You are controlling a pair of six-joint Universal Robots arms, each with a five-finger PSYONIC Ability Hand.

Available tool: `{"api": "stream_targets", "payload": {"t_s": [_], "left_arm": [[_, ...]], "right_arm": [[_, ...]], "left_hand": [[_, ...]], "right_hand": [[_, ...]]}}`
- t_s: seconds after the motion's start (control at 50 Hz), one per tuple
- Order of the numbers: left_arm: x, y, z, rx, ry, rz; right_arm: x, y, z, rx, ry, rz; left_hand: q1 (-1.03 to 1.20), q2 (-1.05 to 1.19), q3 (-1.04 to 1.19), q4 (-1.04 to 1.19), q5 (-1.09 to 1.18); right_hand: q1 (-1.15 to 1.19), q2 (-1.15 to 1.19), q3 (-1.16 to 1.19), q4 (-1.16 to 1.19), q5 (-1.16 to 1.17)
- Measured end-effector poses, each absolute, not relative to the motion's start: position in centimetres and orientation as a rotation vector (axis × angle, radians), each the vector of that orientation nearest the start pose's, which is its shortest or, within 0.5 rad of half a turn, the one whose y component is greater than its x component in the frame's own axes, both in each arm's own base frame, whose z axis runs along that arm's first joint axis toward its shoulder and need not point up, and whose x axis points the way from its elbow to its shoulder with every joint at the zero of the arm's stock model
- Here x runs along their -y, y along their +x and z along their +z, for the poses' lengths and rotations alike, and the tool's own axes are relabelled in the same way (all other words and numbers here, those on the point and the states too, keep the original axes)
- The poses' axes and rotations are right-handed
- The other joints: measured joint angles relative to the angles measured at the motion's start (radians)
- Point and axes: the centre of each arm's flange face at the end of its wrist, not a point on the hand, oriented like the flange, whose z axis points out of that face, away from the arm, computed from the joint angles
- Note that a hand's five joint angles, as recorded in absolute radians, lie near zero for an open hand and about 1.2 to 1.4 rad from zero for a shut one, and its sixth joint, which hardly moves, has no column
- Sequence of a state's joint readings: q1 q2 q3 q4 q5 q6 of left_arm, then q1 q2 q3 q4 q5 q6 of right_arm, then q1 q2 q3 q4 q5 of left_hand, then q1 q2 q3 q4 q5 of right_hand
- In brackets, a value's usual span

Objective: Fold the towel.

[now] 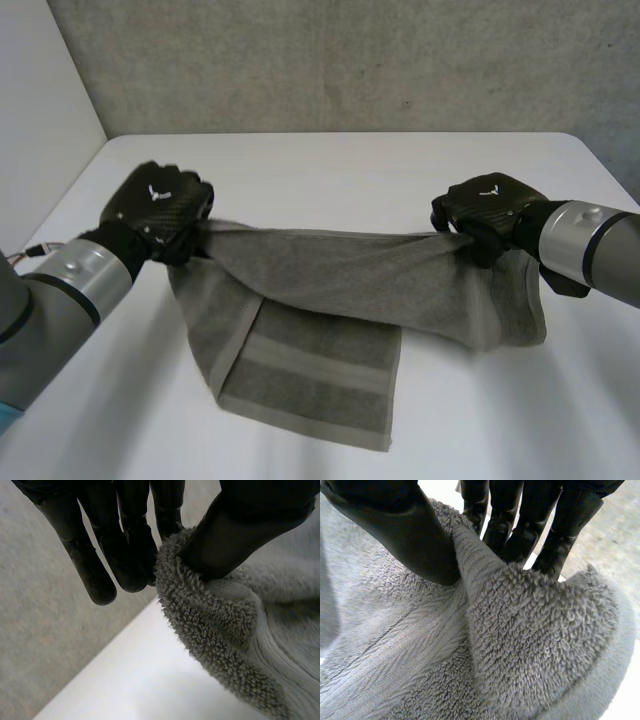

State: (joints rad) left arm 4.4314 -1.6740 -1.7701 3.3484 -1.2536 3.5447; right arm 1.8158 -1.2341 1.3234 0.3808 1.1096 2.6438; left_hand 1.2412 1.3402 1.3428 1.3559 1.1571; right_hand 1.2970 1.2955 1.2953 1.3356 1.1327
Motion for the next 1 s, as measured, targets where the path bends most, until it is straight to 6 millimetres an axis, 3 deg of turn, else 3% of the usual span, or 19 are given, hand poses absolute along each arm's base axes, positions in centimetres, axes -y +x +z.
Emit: {"api": "stream_targets", "payload": {"t_s": [0.12, 0.22, 0.3, 0.38, 0.42, 0.48, 0.52, 0.54, 0.58, 0.62, 0.68, 0.74, 0.8, 0.92, 0.98, 1.0], "left_arm": [[25.1, -23.9, 24.2, -2.193, 1.122, -2.261], [26.4, -24.0, 21.5, -2.299, 1.138, -2.167], [29.3, -24.6, 19.6, -2.305, 1.174, -2.105], [32.8, -25.5, 20.7, -2.168, 1.196, -2.162], [34.5, -26.0, 22.7, -2.054, 1.19, -2.235], [37.0, -27.0, 26.8, -1.839, 1.164, -2.366], [38.0, -27.7, 30.9, -1.658, 1.125, -2.483], [38.0, -28.0, 32.7, -1.593, 1.104, -2.533], [37.0, -28.5, 37.7, -1.432, 1.032, -2.68], [35.6, -28.6, 41.4, -1.343, 0.955, -2.801], [34.6, -28.3, 42.8, -1.368, 0.881, -2.878], [34.5, -27.9, 41.5, -1.484, 0.837, -2.881], [35.0, -27.2, 38.0, -1.664, 0.827, -2.808], [34.8, -25.8, 28.1, -2.029, 0.916, -2.549], [33.8, -25.5, 23.5, -2.132, 1.001, -2.424], [33.6, -25.4, 22.5, -2.146, 1.023, -2.396]], "right_arm": [[26.7, 25.0, 24.7, -2.097, -1.241, -1.447], [27.3, 25.2, 22.8, -2.126, -1.346, -1.35], [29.7, 26.0, 22.5, -2.109, -1.494, -1.395], [32.3, 27.2, 24.5, -2.054, -1.549, -1.585], [33.6, 27.9, 25.8, -2.016, -1.562, -1.703], [35.6, 29.2, 29.4, -1.907, -1.503, -1.979], [36.4, 30.2, 34.2, -1.738, -1.313, -2.271], [36.5, 30.3, 35.3, -1.696, -1.263, -2.325], [36.0, 30.5, 40.6, -1.471, -0.998, -2.528], [35.0, 30.3, 43.7, -1.317, -0.823, -2.597], [34.2, 29.9, 44.8, -1.245, -0.729, -2.593], [33.6, 29.7, 43.5, -1.263, -0.718, -2.539], [33.1, 29.6, 40.1, -1.361, -0.778, -2.441], [31.7, 29.2, 30.9, -1.639, -0.971, -2.198], [30.7, 28.6, 26.4, -1.773, -1.076, -2.081], [30.5, 28.5, 25.8, -1.791, -1.091, -2.064]], "left_hand": [[0.0, 0.0, 0.0, 0.0, 0.0], [0.0, 0.0, 0.0, 0.0, 0.0], [0.0, 0.0, 0.0, 0.002, 0.0], [0.0, 0.0, 0.001, 0.004, 0.0], [0.0, 0.0, 0.001, 0.004, 0.0], [0.0, 0.001, 0.002, 0.004, 0.0], [0.0, 0.001, 0.002, 0.004, 0.0], [0.0, 0.002, 0.002, 0.004, 0.0], [0.0, 0.002, 0.002, 0.004, 0.0], [0.0, 0.002, 0.002, 0.004, 0.0], [0.0, 0.002, 0.002, 0.004, 0.0], [0.0, 0.002, 0.002, 0.004, 0.0], [0.0, 0.002, 0.002, 0.004, 0.0], [0.005, 0.002, 0.002, 0.004, 0.0], [0.005, 0.002, 0.002, 0.004, 0.0], [0.005, 0.002, 0.002, 0.004, 0.0]], "right_hand": [[0.001, 0.002, 0.003, 0.002, 0.0], [0.0, 0.002, 0.003, 0.002, 0.001], [0.002, 0.003, 0.003, 0.002, 0.001], [0.002, 0.003, 0.003, 0.002, 0.001], [0.002, 0.003, 0.003, 0.002, 0.001], [0.002, 0.003, 0.003, 0.002, 0.001], [0.004, 0.003, 0.003, 0.002, 0.001], [0.004, 0.003, 0.003, 0.002, 0.001], [0.008, 0.003, 0.003, 0.002, 0.001], [0.009, 0.003, 0.003, 0.002, 0.002], [0.009, 0.003, 0.003, 0.002, 0.005], [0.009, 0.003, 0.003, 0.002, 0.005], [0.009, 0.003, 0.003, 0.002, 0.005], [0.01, 0.008, 0.013, 0.002, 0.005], [0.012, 0.008, 0.013, 0.002, 0.005], [0.012, 0.008, 0.014, 0.002, 0.005]]}}
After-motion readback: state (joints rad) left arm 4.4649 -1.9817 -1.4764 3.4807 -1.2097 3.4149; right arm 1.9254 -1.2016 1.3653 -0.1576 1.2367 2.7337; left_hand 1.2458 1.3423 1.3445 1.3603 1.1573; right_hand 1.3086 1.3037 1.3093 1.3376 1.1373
